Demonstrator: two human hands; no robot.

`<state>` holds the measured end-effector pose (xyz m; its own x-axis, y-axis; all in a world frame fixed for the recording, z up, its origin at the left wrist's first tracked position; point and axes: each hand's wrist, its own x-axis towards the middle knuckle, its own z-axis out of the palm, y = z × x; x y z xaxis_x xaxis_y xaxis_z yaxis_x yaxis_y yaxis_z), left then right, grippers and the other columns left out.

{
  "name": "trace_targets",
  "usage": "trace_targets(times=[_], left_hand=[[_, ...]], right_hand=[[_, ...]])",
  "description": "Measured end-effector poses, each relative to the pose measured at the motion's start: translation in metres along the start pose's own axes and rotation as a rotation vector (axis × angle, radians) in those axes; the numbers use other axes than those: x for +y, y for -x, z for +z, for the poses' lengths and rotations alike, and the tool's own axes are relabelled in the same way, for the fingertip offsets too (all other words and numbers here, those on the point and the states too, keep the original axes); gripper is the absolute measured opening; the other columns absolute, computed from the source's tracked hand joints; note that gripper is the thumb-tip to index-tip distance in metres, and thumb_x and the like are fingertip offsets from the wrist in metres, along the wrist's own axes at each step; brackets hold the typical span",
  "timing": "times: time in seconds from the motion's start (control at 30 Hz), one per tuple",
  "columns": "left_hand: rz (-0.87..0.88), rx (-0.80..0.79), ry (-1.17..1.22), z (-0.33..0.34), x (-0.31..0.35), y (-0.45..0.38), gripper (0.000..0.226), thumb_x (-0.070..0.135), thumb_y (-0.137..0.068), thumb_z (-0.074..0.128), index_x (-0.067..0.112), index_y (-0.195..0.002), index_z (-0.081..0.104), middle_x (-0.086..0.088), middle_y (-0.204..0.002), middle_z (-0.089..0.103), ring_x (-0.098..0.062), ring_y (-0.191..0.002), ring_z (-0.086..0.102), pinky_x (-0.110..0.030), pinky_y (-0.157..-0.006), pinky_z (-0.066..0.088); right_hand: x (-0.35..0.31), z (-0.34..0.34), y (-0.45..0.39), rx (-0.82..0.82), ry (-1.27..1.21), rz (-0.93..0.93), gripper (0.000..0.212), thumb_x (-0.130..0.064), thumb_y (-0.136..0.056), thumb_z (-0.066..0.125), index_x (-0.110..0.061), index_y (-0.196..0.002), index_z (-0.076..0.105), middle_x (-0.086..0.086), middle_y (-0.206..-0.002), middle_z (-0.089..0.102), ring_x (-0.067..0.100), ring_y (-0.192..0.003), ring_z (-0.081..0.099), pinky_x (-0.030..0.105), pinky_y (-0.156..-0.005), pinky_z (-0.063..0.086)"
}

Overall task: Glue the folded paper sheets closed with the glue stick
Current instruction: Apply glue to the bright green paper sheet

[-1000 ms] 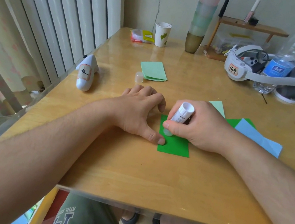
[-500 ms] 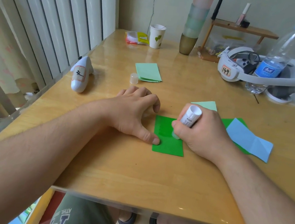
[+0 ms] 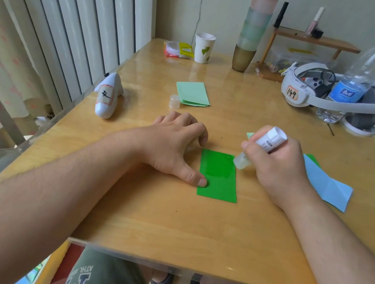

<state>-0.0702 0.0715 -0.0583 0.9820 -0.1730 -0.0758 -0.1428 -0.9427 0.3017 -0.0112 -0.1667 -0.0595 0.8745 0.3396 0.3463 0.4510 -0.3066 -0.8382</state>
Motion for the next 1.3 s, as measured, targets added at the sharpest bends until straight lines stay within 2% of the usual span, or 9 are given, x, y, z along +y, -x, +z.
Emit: trace_targets(times=[0.2,0.33,0.4,0.5,0.63,0.73,0.87,1.0,1.3], left_hand=[[0.002,0.022,0.113,-0.004,-0.009,-0.004,0.073,0.090,-0.058,0.065,0.047,-0.114,0.046,0.016,-0.123,0.045,-0.016,-0.123,0.036,-0.038,-0.110,0.034],[-0.010,0.138,0.312,-0.007,-0.017,-0.011,0.043,0.049,-0.082,0.084,0.031,-0.110,0.056,0.009,-0.111,0.061,-0.010,-0.104,0.055,-0.016,-0.087,0.045],[-0.017,0.165,0.316,-0.006,-0.018,-0.013,0.041,0.045,-0.082,0.085,0.029,-0.108,0.057,0.006,-0.108,0.064,-0.002,-0.093,0.055,-0.008,-0.075,0.041],[-0.017,0.163,0.272,-0.002,-0.018,-0.016,0.049,0.056,-0.077,0.086,0.035,-0.109,0.054,0.012,-0.108,0.061,-0.006,-0.100,0.055,-0.021,-0.088,0.045],[-0.051,0.167,0.164,0.002,-0.016,-0.018,0.065,0.081,-0.056,0.065,0.043,-0.107,0.050,0.021,-0.109,0.054,-0.018,-0.109,0.051,-0.046,-0.102,0.047],[-0.040,0.169,0.153,0.003,-0.016,-0.018,0.067,0.082,-0.053,0.062,0.045,-0.107,0.049,0.024,-0.109,0.052,-0.018,-0.111,0.049,-0.047,-0.105,0.045],[-0.029,0.142,0.160,0.002,-0.017,-0.015,0.072,0.088,-0.052,0.064,0.047,-0.110,0.048,0.025,-0.112,0.049,-0.016,-0.114,0.046,-0.046,-0.108,0.041],[-0.035,0.128,0.160,0.001,-0.016,-0.014,0.070,0.088,-0.051,0.065,0.051,-0.108,0.047,0.026,-0.111,0.048,-0.015,-0.114,0.045,-0.046,-0.109,0.040],[-0.034,0.121,0.160,0.001,-0.015,-0.014,0.063,0.081,-0.059,0.073,0.049,-0.108,0.048,0.027,-0.110,0.046,-0.015,-0.116,0.043,-0.048,-0.111,0.039]], right_hand=[[-0.005,0.006,0.003,-0.074,-0.019,-0.058,0.019,-0.033,-0.079,0.070,-0.016,-0.074,0.062,-0.007,-0.061,0.053,0.012,-0.062,0.049,0.026,-0.059,0.041],[-0.006,0.012,0.004,-0.148,0.057,-0.082,0.017,-0.037,-0.078,0.072,-0.023,-0.075,0.064,0.001,-0.068,0.062,0.019,-0.066,0.055,0.030,-0.060,0.044],[-0.009,0.016,0.005,-0.198,0.087,-0.096,0.017,-0.037,-0.077,0.073,-0.023,-0.076,0.064,0.002,-0.068,0.062,0.021,-0.066,0.056,0.031,-0.059,0.045],[-0.012,0.021,0.006,-0.243,0.128,-0.127,0.020,-0.041,-0.076,0.074,-0.024,-0.076,0.064,0.001,-0.065,0.060,0.023,-0.063,0.054,0.033,-0.057,0.043],[-0.015,0.026,0.007,-0.307,0.168,-0.137,0.020,-0.037,-0.079,0.079,-0.025,-0.075,0.064,-0.004,-0.062,0.058,0.014,-0.059,0.050,0.029,-0.055,0.040],[-0.016,0.025,0.006,-0.345,0.186,-0.107,0.021,-0.027,-0.083,0.082,-0.024,-0.073,0.064,-0.010,-0.060,0.056,0.005,-0.058,0.047,0.021,-0.054,0.037],[-0.015,0.022,0.005,-0.345,0.183,-0.084,0.021,-0.029,-0.083,0.083,-0.022,-0.075,0.064,-0.003,-0.063,0.059,0.012,-0.060,0.048,0.029,-0.056,0.038],[-0.014,0.013,0.007,-0.350,0.199,-0.060,0.020,-0.025,-0.084,0.082,-0.020,-0.075,0.065,-0.009,-0.059,0.054,0.007,-0.058,0.046,0.024,-0.055,0.036],[-0.004,-0.007,0.007,-0.304,0.241,-0.033,0.018,-0.022,-0.082,0.081,-0.026,-0.076,0.064,-0.006,-0.065,0.062,0.012,-0.063,0.055,0.030,-0.061,0.045]])
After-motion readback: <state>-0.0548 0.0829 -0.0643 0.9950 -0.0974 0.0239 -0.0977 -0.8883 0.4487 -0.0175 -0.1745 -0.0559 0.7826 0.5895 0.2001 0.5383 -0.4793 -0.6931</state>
